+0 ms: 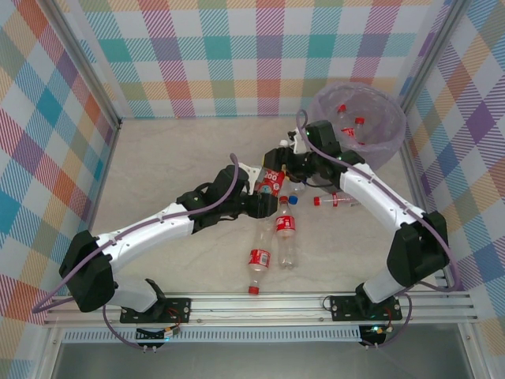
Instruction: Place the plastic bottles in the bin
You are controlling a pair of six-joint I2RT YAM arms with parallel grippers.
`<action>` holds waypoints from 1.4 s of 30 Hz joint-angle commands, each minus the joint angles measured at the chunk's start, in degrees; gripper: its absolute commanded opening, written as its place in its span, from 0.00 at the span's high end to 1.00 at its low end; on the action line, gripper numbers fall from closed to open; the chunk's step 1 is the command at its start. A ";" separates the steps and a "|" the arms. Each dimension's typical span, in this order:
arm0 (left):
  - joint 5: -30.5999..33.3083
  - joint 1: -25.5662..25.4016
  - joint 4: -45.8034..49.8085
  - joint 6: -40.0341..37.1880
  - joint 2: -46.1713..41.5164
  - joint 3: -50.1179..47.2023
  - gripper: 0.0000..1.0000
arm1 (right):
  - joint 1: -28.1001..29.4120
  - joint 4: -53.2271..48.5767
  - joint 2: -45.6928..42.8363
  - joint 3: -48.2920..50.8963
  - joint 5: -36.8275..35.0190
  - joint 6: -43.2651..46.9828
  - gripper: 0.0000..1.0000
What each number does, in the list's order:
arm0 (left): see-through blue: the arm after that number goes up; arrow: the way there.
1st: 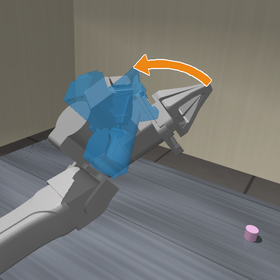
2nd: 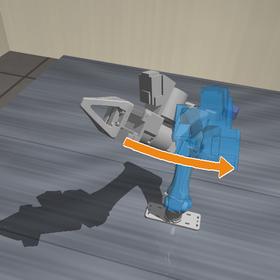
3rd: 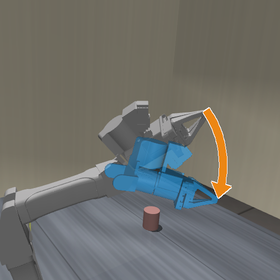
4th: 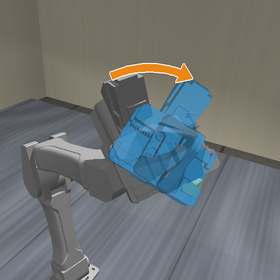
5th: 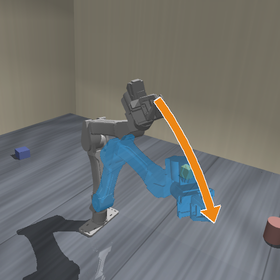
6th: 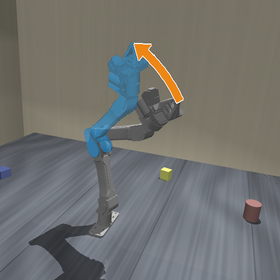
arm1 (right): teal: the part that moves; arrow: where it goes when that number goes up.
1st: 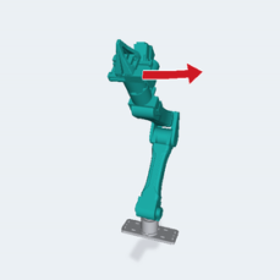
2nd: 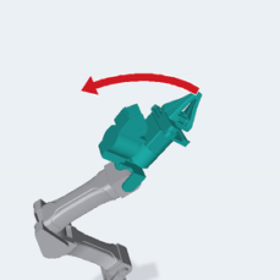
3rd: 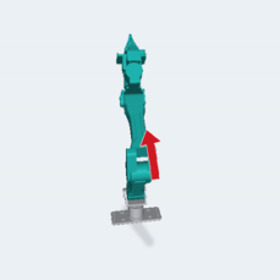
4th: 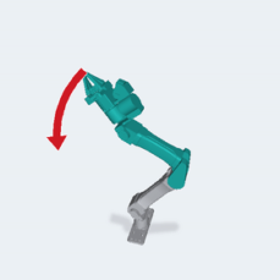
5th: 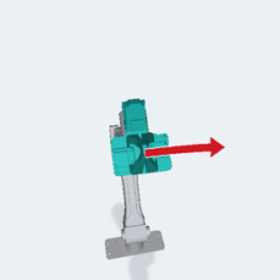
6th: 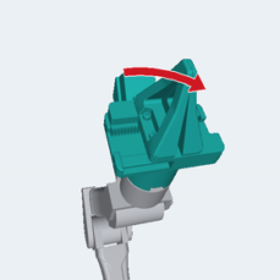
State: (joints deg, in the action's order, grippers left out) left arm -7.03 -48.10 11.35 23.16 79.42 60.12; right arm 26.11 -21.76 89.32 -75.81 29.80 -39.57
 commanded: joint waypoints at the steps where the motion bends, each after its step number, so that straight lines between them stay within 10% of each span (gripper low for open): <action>1: 3.03 -0.78 -1.81 1.43 -0.77 1.33 0.39 | -0.44 -2.52 2.14 -4.41 -0.15 2.66 0.39; 13: 3.32 -0.81 -3.57 2.65 -0.71 3.32 0.01 | -2.94 -7.69 -0.81 -7.48 -4.54 5.32 0.48; 30: 6.61 -0.76 3.26 6.31 1.16 2.30 0.00 | -7.35 -32.87 -6.62 -38.08 -39.68 31.50 0.53; 42: 5.58 -0.80 13.57 8.21 4.67 0.20 0.00 | -20.77 -22.07 4.15 -49.55 -55.02 44.75 0.57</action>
State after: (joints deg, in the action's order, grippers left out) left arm -0.56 -48.69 21.63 30.04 84.82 62.04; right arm 6.68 -47.11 90.19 -123.22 -20.14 0.14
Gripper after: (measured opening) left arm 0.996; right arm 0.565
